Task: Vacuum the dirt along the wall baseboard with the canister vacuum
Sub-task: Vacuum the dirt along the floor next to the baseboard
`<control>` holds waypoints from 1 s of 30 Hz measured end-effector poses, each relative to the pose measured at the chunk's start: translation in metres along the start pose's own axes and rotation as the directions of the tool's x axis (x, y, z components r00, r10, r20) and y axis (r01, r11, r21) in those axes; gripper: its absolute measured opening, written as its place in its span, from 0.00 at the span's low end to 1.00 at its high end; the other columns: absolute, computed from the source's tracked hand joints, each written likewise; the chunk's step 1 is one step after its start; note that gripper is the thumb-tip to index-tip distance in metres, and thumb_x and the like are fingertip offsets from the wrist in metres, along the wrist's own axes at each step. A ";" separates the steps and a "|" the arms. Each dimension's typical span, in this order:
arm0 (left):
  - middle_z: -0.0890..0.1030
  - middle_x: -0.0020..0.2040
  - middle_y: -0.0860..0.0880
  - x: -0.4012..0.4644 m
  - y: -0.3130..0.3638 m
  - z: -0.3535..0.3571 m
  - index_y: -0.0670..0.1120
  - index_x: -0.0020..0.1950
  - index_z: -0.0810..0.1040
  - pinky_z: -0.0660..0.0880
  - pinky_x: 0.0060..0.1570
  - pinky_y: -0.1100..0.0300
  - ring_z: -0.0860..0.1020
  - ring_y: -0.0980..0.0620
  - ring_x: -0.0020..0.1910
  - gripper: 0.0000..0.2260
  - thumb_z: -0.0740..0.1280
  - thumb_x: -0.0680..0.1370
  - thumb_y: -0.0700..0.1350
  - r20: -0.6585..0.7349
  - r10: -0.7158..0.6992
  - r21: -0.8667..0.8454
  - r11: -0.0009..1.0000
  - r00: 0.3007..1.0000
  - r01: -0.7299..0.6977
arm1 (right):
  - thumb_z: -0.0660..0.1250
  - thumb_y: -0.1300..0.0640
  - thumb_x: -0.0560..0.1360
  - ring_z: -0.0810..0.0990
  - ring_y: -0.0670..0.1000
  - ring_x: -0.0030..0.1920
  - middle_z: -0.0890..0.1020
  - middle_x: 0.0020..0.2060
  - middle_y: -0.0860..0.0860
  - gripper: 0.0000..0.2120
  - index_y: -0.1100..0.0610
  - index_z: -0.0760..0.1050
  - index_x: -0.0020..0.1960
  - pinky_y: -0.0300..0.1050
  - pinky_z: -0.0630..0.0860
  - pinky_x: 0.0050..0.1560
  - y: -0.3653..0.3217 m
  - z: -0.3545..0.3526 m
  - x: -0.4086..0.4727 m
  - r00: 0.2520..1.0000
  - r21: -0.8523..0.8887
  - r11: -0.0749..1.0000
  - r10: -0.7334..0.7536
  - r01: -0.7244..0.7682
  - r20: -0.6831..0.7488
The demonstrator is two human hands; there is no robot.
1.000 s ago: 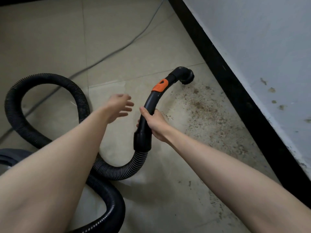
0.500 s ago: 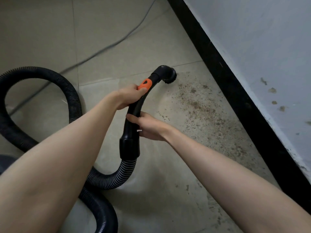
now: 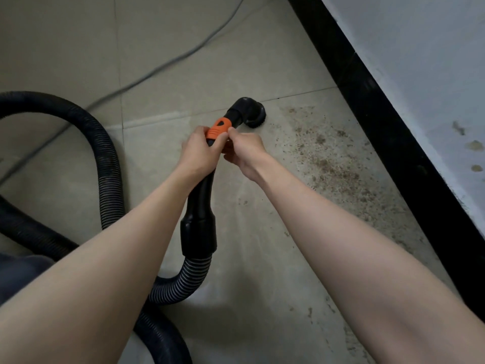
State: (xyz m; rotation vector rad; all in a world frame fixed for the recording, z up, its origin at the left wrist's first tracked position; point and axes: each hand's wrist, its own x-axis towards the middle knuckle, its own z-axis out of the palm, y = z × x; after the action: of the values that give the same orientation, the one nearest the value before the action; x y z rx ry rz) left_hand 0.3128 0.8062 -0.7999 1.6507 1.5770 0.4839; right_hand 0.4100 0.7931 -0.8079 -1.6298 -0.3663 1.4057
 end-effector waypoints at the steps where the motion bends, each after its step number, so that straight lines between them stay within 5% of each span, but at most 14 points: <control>1: 0.78 0.43 0.45 0.000 0.000 0.002 0.45 0.59 0.72 0.77 0.49 0.46 0.79 0.41 0.46 0.16 0.62 0.78 0.55 0.005 0.009 0.001 1.000 1.000 -0.009 | 0.61 0.58 0.82 0.80 0.55 0.50 0.81 0.57 0.61 0.14 0.66 0.76 0.61 0.42 0.74 0.41 -0.001 -0.002 0.003 1.000 0.047 0.999 0.016 -0.016 -0.010; 5: 0.78 0.41 0.46 0.004 0.001 0.012 0.46 0.60 0.73 0.77 0.48 0.47 0.79 0.42 0.44 0.16 0.61 0.79 0.55 0.031 0.051 0.015 0.999 0.998 -0.051 | 0.64 0.62 0.80 0.80 0.58 0.58 0.80 0.56 0.62 0.15 0.69 0.73 0.64 0.39 0.74 0.39 -0.008 -0.021 0.009 0.998 0.218 0.975 0.062 -0.055 -0.029; 11: 0.76 0.38 0.49 0.019 0.019 0.037 0.45 0.60 0.73 0.75 0.41 0.54 0.76 0.47 0.38 0.15 0.61 0.79 0.54 0.066 0.150 0.048 0.987 0.986 -0.153 | 0.62 0.67 0.79 0.79 0.58 0.58 0.80 0.57 0.63 0.16 0.69 0.72 0.66 0.42 0.76 0.49 -0.016 -0.054 0.019 0.998 0.345 0.938 0.046 -0.027 -0.045; 19: 0.77 0.42 0.45 0.040 0.042 0.058 0.46 0.63 0.73 0.78 0.45 0.51 0.79 0.41 0.44 0.16 0.61 0.80 0.53 0.134 0.188 0.069 0.978 0.973 -0.198 | 0.57 0.67 0.82 0.75 0.59 0.66 0.75 0.65 0.63 0.16 0.69 0.68 0.69 0.43 0.73 0.56 -0.021 -0.086 0.036 1.000 0.473 0.881 0.002 0.008 -0.022; 24: 0.75 0.36 0.49 0.034 0.052 0.071 0.46 0.65 0.73 0.72 0.22 0.68 0.76 0.52 0.29 0.17 0.62 0.79 0.53 0.190 0.199 0.054 0.976 0.961 -0.213 | 0.64 0.63 0.80 0.81 0.56 0.53 0.79 0.61 0.63 0.16 0.68 0.72 0.65 0.45 0.78 0.53 -0.028 -0.098 0.044 0.999 0.507 0.862 0.032 -0.010 -0.034; 30: 0.79 0.40 0.41 0.027 0.038 0.057 0.44 0.55 0.74 0.74 0.22 0.64 0.76 0.53 0.23 0.15 0.58 0.81 0.54 0.238 0.149 0.015 0.987 0.960 -0.157 | 0.65 0.66 0.78 0.80 0.52 0.42 0.81 0.54 0.61 0.17 0.67 0.72 0.66 0.42 0.77 0.38 -0.033 -0.093 0.051 0.997 0.575 0.818 0.061 -0.024 -0.045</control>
State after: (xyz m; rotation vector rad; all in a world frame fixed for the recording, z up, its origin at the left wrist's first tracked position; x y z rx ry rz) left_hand 0.3844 0.8199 -0.8134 1.7933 1.2961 0.3266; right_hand 0.5198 0.8066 -0.8208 -1.1752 0.1349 1.3257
